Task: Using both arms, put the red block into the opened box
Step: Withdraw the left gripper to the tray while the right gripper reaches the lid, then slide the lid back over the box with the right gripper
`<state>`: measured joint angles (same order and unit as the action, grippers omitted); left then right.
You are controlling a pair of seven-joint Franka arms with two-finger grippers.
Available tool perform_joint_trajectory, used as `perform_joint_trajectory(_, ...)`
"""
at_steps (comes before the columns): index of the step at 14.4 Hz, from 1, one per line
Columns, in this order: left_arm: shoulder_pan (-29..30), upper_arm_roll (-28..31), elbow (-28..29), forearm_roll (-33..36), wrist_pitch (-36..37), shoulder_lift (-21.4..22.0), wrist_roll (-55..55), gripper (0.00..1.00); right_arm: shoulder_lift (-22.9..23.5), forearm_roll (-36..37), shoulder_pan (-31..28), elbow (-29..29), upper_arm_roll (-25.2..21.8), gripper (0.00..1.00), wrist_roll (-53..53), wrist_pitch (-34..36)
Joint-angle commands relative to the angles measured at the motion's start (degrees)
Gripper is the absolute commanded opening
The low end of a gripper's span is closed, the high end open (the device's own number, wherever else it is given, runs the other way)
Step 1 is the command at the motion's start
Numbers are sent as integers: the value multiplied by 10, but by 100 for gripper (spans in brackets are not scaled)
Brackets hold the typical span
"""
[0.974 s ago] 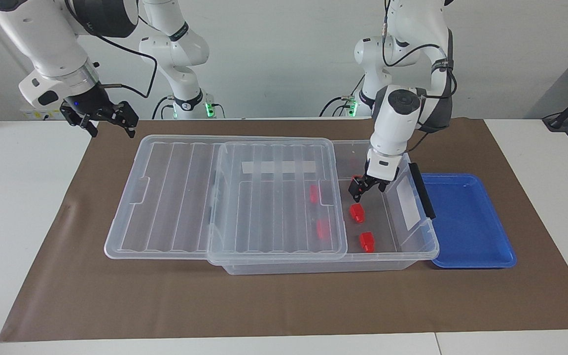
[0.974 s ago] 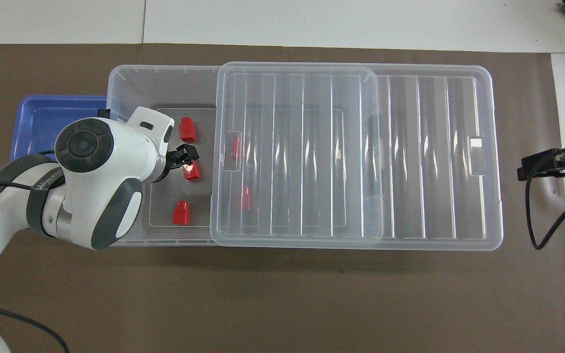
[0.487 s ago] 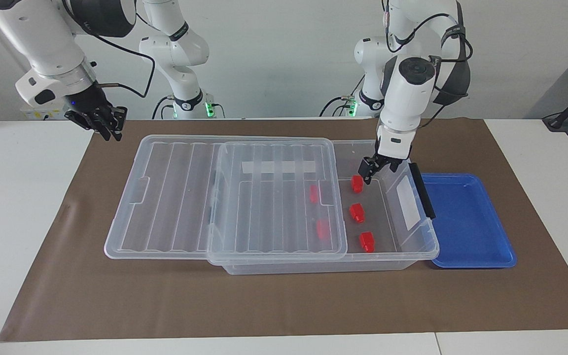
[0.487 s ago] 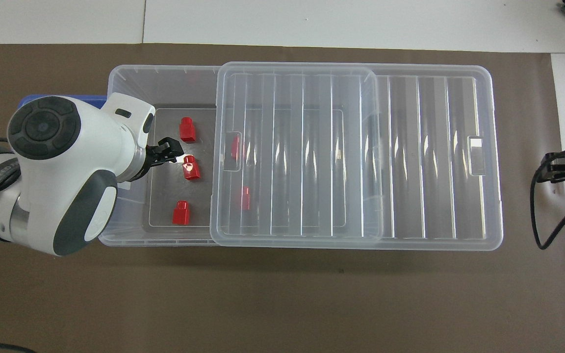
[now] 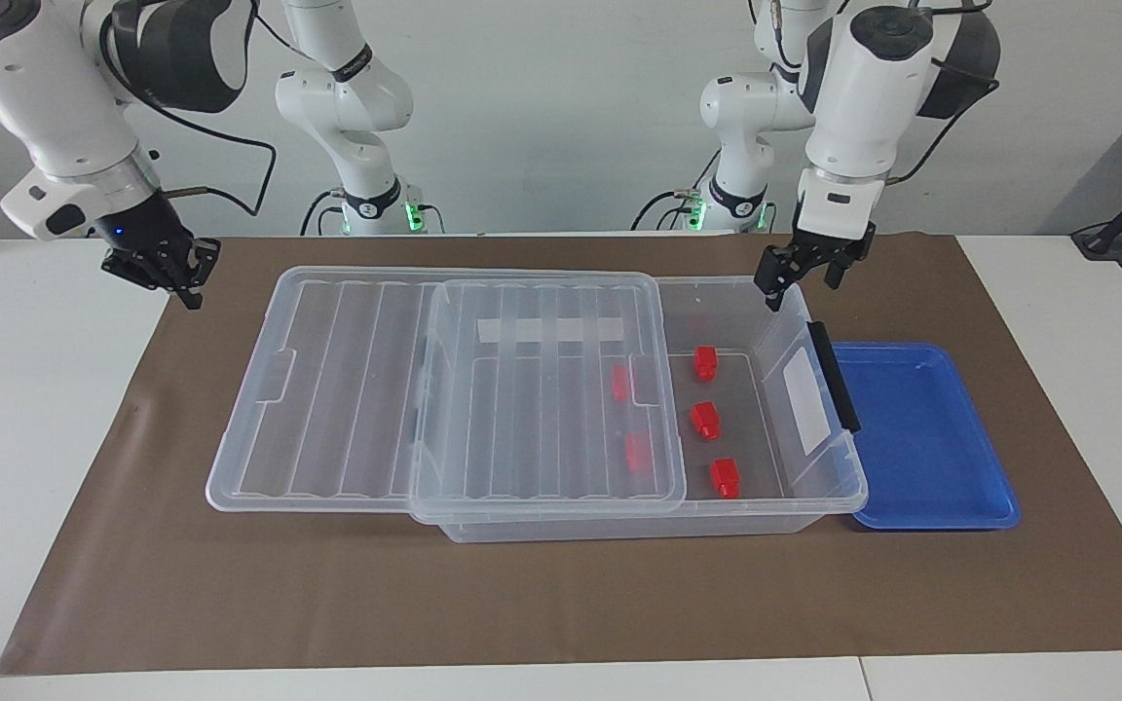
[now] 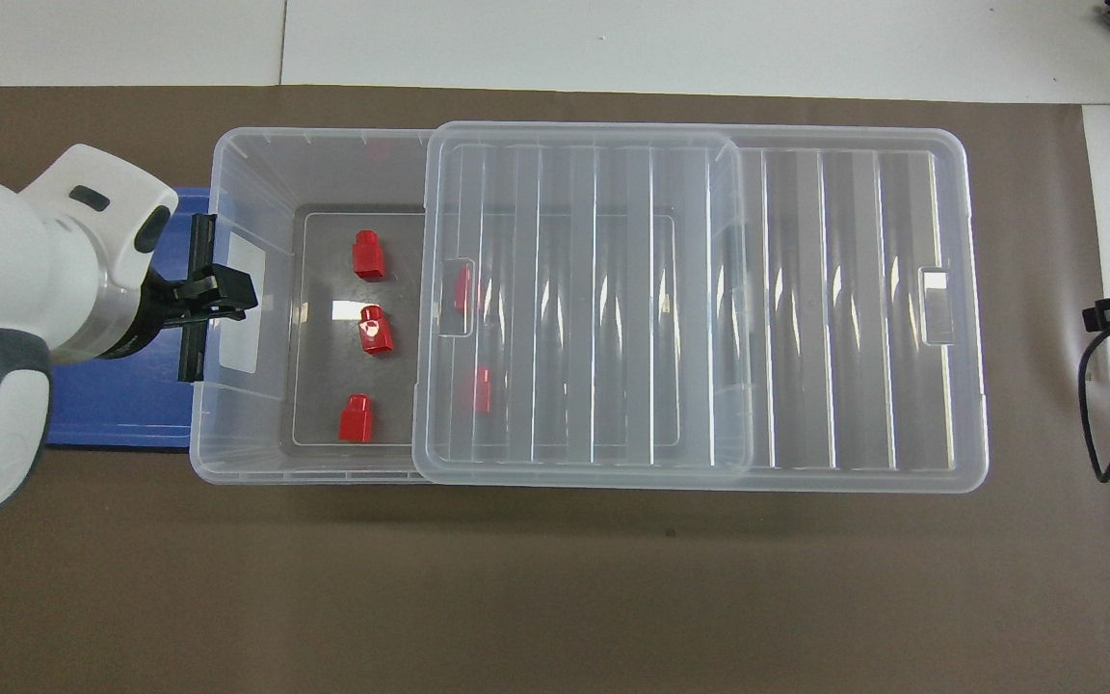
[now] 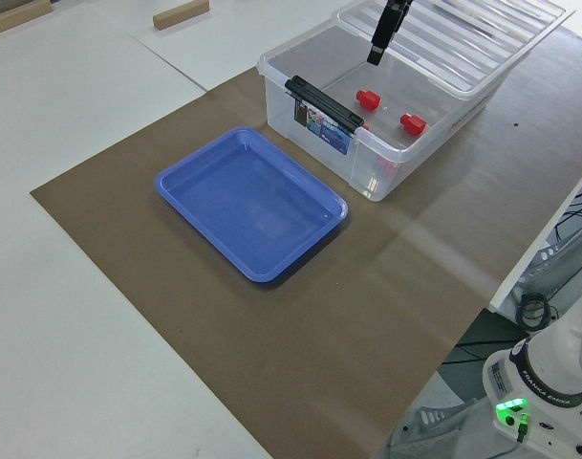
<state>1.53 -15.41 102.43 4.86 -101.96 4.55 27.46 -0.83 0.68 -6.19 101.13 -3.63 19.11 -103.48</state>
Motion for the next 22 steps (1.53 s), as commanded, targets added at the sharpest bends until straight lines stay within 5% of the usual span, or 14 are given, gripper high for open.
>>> perform_joint_trajectory(1, 45, -1, -4, 4, 24, 12, -104, 100, 39, -7, -4, 8, 5, 0, 34, -59)
perform_joint_trajectory(7, 76, 12, -7, 3, 41, 13, -206, 100, 101, -39, 3, 5, 10, 0, 33, -128)
perform_joint_trajectory(22, 87, 21, -50, -48, 102, 13, -315, 100, 120, -62, 83, 8, 17, 0, -61, -147)
